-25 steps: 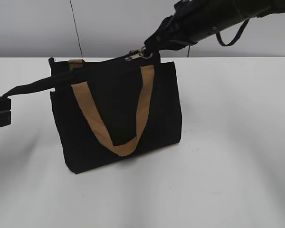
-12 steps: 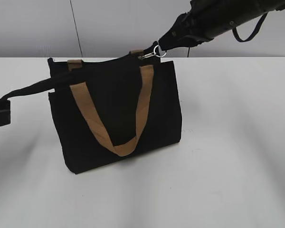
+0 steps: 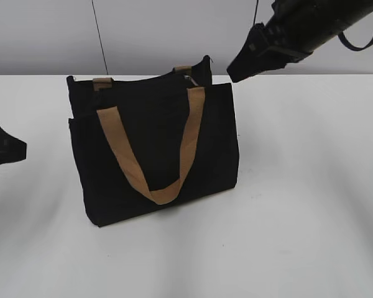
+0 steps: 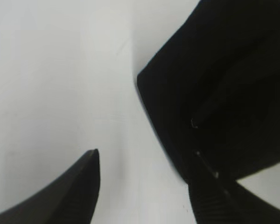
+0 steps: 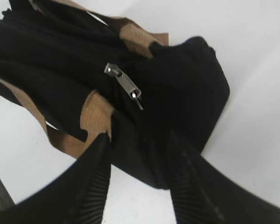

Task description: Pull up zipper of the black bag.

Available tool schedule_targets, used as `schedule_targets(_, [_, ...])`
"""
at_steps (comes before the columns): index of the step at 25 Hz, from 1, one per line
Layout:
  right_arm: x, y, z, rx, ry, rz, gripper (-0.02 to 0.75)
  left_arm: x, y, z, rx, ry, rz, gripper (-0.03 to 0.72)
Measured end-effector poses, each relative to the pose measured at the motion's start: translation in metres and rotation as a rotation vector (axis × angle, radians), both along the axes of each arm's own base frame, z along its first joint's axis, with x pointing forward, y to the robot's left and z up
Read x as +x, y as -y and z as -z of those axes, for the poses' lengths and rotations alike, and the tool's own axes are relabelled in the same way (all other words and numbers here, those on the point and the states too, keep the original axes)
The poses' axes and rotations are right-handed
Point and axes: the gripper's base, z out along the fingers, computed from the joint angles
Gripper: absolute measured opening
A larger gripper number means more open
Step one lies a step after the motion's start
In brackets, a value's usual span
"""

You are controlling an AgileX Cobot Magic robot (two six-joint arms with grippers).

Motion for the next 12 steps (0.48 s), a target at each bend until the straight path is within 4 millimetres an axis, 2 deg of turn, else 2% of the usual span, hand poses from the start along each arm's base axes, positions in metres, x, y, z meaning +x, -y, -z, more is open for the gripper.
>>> schedule_targets(7, [-0.047, 0.017, 0.000, -0.037, 0.005, 0.060, 0.317, -0.030, -0.001, -0.020, -0.044, -0.072, 0.041, 0.454])
schedule_targets(12, [-0.095, 0.030, -0.012, -0.032, 0.048, 0.073, 0.317, -0.061, -0.010, -0.041, -0.020, -0.017, 0.060, 0.419])
